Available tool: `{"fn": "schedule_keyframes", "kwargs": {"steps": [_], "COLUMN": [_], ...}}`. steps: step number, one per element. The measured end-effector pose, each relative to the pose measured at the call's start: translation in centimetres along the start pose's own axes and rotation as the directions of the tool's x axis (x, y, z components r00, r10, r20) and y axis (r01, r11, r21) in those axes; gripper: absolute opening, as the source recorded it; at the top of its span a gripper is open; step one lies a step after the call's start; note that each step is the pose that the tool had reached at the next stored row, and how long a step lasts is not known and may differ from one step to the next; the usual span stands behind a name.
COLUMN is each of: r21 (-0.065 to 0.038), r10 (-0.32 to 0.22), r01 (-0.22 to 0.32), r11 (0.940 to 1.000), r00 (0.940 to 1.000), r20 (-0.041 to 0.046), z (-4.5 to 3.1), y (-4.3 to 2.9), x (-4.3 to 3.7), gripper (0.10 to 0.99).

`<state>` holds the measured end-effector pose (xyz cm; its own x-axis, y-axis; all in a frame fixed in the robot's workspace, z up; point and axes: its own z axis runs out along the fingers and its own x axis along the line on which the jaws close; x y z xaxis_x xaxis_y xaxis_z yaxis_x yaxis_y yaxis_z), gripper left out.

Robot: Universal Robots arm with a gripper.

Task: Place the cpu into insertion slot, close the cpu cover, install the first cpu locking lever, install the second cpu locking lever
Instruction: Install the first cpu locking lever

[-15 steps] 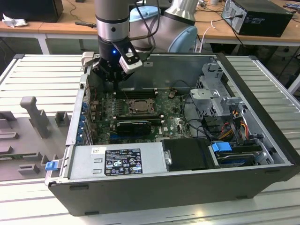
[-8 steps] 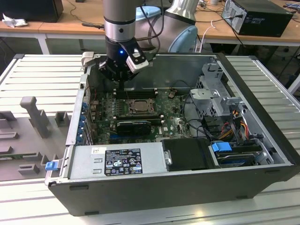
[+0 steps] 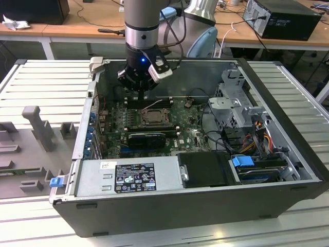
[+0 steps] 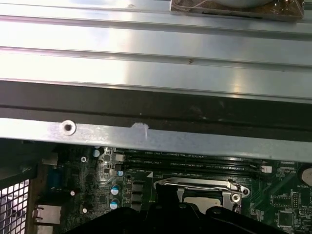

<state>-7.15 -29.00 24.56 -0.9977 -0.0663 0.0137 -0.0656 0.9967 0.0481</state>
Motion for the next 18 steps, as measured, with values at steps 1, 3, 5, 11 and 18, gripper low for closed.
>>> {"fn": "schedule_keyframes", "kwargs": {"steps": [1, 3, 5, 11, 18], "r21": [0.000, -0.008, -0.044, -0.079, -0.074], "r10": [0.000, 0.000, -0.001, -0.001, -0.019], "r01": [0.000, 0.000, 0.001, 0.002, 0.020], "r11": [1.0000, 1.0000, 0.9990, 0.9969, 0.9970], "r00": [1.0000, 1.0000, 1.0000, 1.0000, 0.9997], "r20": [0.0001, 0.0007, 0.0030, 0.0053, 0.0178], "z": [0.01, 0.04, 0.05, 0.32, 1.12], "y": [0.00, -0.01, -0.02, -0.14, -0.28], "x": [-0.01, -0.08, -0.08, -1.68, -3.05], "gripper": [0.106, 0.106, 0.106, 0.106, 0.106]}}
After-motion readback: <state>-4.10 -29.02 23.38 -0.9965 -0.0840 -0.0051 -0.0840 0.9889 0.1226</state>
